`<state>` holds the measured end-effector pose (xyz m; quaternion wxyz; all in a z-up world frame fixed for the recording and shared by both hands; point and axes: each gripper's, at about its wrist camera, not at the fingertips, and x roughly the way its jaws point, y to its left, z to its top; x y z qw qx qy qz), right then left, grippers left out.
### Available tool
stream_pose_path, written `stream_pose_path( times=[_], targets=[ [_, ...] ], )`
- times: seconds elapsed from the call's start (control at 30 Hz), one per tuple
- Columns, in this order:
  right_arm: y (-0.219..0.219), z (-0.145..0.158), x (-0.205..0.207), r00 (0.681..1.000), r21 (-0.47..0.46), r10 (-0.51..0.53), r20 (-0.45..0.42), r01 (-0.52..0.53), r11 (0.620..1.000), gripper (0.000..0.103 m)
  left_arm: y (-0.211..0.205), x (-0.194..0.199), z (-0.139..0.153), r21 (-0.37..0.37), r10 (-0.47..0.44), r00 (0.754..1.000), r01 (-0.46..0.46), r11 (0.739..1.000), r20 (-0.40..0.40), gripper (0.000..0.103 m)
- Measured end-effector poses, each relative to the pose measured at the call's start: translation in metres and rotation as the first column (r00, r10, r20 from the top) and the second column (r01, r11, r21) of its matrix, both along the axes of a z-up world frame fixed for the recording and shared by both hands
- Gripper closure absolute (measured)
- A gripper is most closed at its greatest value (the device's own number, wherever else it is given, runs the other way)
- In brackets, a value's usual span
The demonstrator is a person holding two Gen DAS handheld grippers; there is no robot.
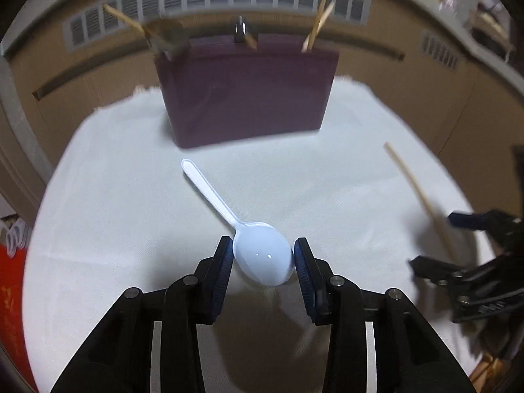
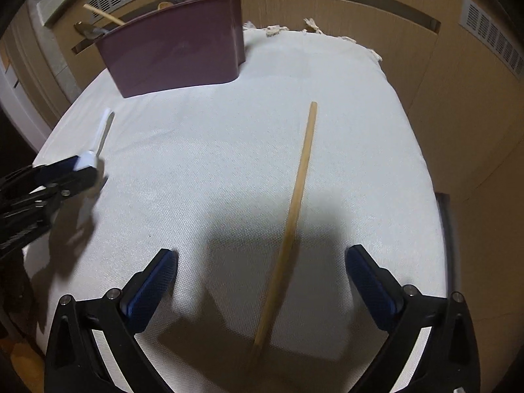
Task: Organize utensils
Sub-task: 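Grasp the white plastic spoon with the left tool while the right grasps the last chopstick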
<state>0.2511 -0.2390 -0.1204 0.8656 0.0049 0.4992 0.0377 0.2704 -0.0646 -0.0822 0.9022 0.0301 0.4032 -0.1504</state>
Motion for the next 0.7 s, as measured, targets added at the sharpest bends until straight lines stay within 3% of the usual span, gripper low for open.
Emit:
stream_pose_path(
  times=[0.23, 0.33, 0.43, 0.5, 0.57, 0.6, 0.7],
  targets=[
    [0.0, 0.0, -0.006, 0.999, -0.02, 0.042, 0.018, -0.042, 0.999, 0.0, 0.032, -0.031, 0.061, -0.111, -0.022, 0.982, 0.043, 0.993, 0.188, 0.063],
    [-0.009, 0.008, -0.003, 0.999, 0.048, 0.032, 0.033, -0.033, 0.998, 0.001, 0.036, -0.036, 0.067, -0.14, -0.044, 0.982, 0.07, 0.988, 0.182, 0.063],
    [-0.021, 0.023, 0.005, 0.995, 0.061, -0.016, 0.095, 0.011, 0.998, 0.009, 0.032, -0.033, 0.055, -0.131, -0.078, 0.993, 0.09, 0.987, 0.094, 0.063],
    [-0.026, 0.031, 0.018, 0.993, 0.02, -0.032, 0.118, 0.03, 0.999, 0.038, 0.026, -0.036, 0.044, -0.113, -0.091, 0.994, 0.097, 0.989, 0.058, 0.063],
    [-0.029, 0.03, 0.033, 0.995, 0.013, -0.036, 0.095, 0.035, 0.999, 0.057, 0.024, -0.042, 0.035, -0.096, -0.11, 0.994, 0.112, 0.989, 0.029, 0.063],
    [-0.029, 0.028, 0.041, 0.996, 0.015, -0.032, 0.08, 0.031, 0.999, 0.064, 0.024, -0.045, 0.031, -0.094, -0.118, 0.993, 0.119, 0.988, 0.018, 0.063],
    [-0.02, 0.019, 0.06, 0.997, -0.024, -0.017, 0.07, 0.019, 1.0, 0.071, 0.024, -0.049, 0.019, -0.081, -0.145, 0.989, 0.143, 0.986, -0.013, 0.063]
  ],
)
